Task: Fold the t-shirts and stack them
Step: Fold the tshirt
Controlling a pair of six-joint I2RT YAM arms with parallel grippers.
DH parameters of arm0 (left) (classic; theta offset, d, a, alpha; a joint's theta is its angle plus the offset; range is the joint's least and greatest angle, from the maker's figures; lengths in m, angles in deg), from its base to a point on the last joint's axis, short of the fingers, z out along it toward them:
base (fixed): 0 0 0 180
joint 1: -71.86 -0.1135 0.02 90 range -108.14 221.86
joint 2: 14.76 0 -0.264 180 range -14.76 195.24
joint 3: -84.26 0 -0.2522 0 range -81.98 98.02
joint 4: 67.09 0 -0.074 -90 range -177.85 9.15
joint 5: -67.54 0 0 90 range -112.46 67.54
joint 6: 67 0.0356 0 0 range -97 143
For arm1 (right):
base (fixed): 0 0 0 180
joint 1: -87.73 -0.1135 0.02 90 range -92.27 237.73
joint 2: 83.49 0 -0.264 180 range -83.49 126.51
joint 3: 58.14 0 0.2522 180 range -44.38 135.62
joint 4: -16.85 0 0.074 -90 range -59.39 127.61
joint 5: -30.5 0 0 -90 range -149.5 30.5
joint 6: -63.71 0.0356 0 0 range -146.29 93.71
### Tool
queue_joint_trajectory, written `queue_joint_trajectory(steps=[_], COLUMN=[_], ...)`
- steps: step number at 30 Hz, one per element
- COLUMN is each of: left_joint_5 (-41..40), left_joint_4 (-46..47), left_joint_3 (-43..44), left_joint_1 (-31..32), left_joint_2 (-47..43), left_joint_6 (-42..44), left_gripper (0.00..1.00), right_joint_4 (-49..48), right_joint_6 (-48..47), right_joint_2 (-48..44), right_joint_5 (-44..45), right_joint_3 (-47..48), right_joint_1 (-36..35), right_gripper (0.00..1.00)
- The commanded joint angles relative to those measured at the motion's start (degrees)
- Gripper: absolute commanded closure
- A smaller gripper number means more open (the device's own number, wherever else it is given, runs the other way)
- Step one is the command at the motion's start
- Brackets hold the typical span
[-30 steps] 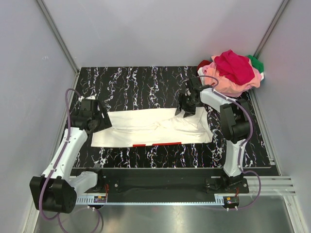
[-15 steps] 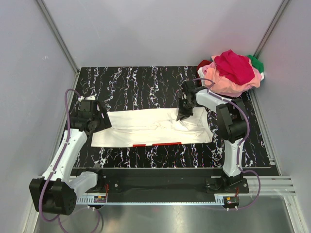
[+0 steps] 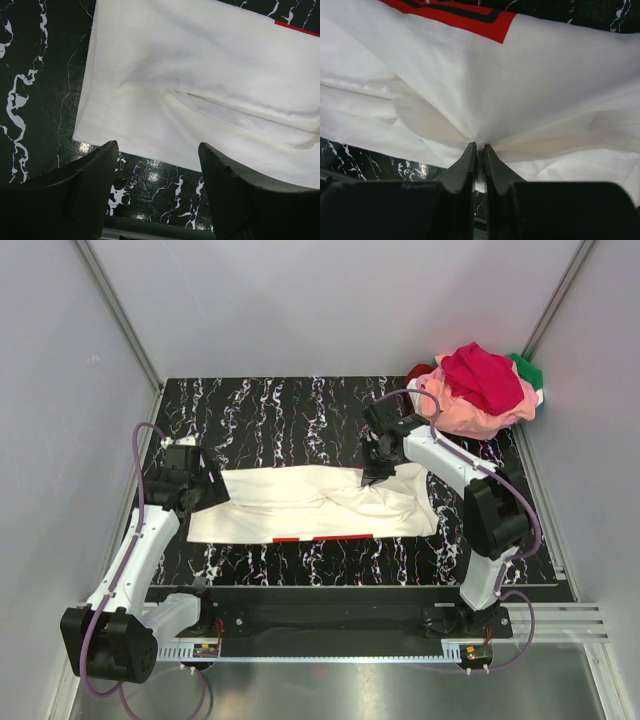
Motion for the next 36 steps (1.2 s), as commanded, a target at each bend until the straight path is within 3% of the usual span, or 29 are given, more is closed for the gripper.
queue_joint_trajectory(steps=[1, 9, 15, 16, 19, 25, 28, 33, 34, 35, 36], left_joint_5=[0.5, 0.4, 0.5, 0.5, 0.5, 0.5, 0.5, 0.6, 0.7, 0.5, 0.6], left_joint_4=[2.1, 2.0, 2.2, 2.3, 2.2, 2.2, 2.2, 2.3, 2.3, 2.3, 2.2], left_joint_3=[-0.3, -0.3, -0.2, -0.2, -0.3, -0.3, -0.4, -0.4, -0.4, -0.3, -0.4], left_joint_1=[0.3, 0.3, 0.3, 0.3, 0.3, 0.3, 0.3, 0.3, 0.3, 0.3, 0.3], left_joint_2=[-0.5, -0.4, 0.0, 0.0, -0.2, -0.4, -0.7, -0.7, -0.7, -0.7, -0.7], left_joint_6=[0.5, 0.6, 0.7, 0.7, 0.7, 0.6, 0.6, 0.7, 0.7, 0.7, 0.7], left_gripper=[0.3, 0.3, 0.3, 0.3, 0.3, 0.3, 0.3, 0.3, 0.3, 0.3, 0.3], right_joint_4=[4.8, 8.2, 8.6, 8.9, 9.2, 8.7, 7.9, 7.7, 7.6, 7.8, 7.9], right_joint_6=[-0.1, 1.0, -0.6, -0.9, -2.5, -3.9, -4.0, -4.6, -4.6, -4.5, -4.4], right_joint_2=[-6.4, -11.5, -15.7, -15.7, -13.8, -4.9, -0.2, 5.9, 6.5, 7.0, 6.9], right_joint_5=[4.0, 5.7, 4.4, 6.8, 12.3, 15.0, 14.9, 11.8, 11.1, 10.6, 10.1], right_joint_3=[-0.9, -9.3, -10.7, -10.0, -6.0, 3.7, 6.8, 11.0, 11.2, 11.7, 11.4], right_joint_1=[-3.7, -12.7, -14.4, -14.3, -14.2, -12.8, -10.6, -9.7, -9.7, -9.7, -9.7], right_gripper=[0.82, 0.61, 0.61, 0.57, 0.27, 0.09, 0.09, 0.18, 0.22, 0.41, 0.48])
